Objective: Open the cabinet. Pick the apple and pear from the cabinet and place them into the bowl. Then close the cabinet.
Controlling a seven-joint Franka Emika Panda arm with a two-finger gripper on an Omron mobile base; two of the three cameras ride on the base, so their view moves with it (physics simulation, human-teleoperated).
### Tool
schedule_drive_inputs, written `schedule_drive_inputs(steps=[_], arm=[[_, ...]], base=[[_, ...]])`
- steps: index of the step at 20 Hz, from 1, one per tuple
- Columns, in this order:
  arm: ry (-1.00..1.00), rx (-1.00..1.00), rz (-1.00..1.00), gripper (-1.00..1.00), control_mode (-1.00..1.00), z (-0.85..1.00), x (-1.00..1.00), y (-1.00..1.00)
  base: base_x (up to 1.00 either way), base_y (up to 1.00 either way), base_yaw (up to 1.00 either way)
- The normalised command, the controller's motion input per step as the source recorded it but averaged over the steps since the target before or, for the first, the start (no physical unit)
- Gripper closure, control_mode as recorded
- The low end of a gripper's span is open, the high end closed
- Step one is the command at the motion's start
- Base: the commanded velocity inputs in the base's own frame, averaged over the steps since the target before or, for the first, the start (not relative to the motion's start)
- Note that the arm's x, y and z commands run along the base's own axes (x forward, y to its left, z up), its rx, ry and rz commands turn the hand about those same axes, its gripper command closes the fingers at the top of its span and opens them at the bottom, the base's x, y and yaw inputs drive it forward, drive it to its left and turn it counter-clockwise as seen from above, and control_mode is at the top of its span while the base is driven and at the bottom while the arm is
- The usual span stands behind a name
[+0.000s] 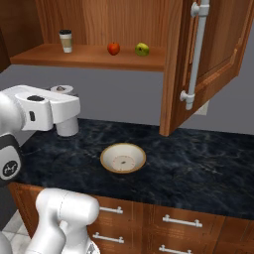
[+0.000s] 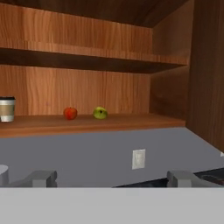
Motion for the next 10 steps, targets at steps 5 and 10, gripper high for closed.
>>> schedule_drive_inputs(steps=[5, 10], arm=[[0.01, 0.02, 0.00, -1.00, -1.00, 0.00, 0.06, -0.05], [0.03, 0.03, 0.00, -1.00, -1.00, 0.00, 0.05, -0.06]], base=[[0.00, 0.00, 0.00], [0.00, 0.00, 0.00]])
